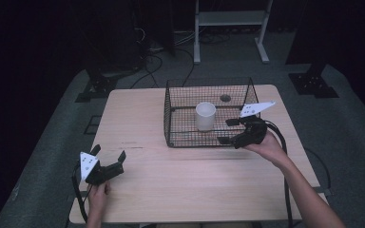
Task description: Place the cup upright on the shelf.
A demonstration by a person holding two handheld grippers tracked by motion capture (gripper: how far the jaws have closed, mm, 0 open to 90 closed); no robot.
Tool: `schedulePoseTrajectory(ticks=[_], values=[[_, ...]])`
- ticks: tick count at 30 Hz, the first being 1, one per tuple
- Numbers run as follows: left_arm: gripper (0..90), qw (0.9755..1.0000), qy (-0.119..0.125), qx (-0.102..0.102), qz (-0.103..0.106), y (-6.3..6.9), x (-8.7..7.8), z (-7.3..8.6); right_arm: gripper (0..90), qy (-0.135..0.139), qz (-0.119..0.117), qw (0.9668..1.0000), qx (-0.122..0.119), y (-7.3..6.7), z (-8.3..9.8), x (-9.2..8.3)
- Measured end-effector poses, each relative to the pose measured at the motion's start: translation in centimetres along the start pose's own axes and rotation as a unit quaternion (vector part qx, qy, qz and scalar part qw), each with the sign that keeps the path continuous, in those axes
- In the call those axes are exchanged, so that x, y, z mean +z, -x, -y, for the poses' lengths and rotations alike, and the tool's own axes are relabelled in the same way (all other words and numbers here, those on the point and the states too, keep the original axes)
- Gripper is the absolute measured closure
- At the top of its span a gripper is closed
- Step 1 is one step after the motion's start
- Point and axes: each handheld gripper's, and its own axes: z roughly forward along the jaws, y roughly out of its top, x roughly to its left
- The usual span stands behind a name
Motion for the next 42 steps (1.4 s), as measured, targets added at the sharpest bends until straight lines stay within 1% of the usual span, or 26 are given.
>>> schedulePoseTrajectory(ticks=[4,6,9,11,16,19,21,28,32,37,39,42], values=[[0.0,1.0000,0.000,0.000,0.000,0.0,0.0,0.0,13.1,-0.009,-0.001,1.0000,-0.002,-0.2,0.9,0.1],[0.0,1.0000,0.000,0.000,0.000,0.0,0.0,0.0,13.1,-0.004,-0.004,1.0000,0.006,-0.1,1.2,0.0],[0.0,1.0000,0.000,0.000,0.000,0.0,0.0,0.0,13.1,-0.002,-0.004,1.0000,0.009,-0.1,1.8,-0.2],[0.0,1.0000,0.000,0.001,0.000,0.0,0.0,0.0,13.1,-0.005,0.002,1.0000,0.007,-0.2,2.2,-0.4],[0.0,1.0000,0.000,0.000,0.000,0.0,0.0,0.0,13.1,0.000,0.002,0.9999,0.011,-0.3,3.0,-0.9],[0.0,1.0000,-0.001,0.001,0.000,0.0,0.0,0.0,13.0,-0.003,0.006,0.9999,0.013,-0.2,3.3,-1.2],[0.0,1.0000,-0.001,0.001,0.000,0.0,0.0,0.0,13.1,0.004,0.006,0.9999,0.015,-0.2,3.6,-1.5],[0.0,1.0000,-0.001,0.002,0.000,0.0,0.0,0.0,13.1,0.007,0.009,0.9997,0.020,-0.3,4.5,-2.0],[0.0,1.0000,-0.001,0.001,0.000,0.0,0.0,0.0,13.0,0.006,0.010,0.9998,0.018,-0.4,4.7,-2.3],[0.0,1.0000,-0.001,0.001,0.000,0.0,0.0,0.0,13.0,0.011,0.011,0.9996,0.023,-0.4,5.1,-2.7],[0.0,1.0000,-0.001,0.001,0.000,0.0,0.0,0.0,13.1,0.017,0.013,0.9995,0.024,-0.5,5.5,-2.8],[0.0,1.0000,-0.001,0.001,0.000,0.0,0.0,0.0,13.0,0.010,0.014,0.9995,0.026,-0.5,5.9,-2.8]])
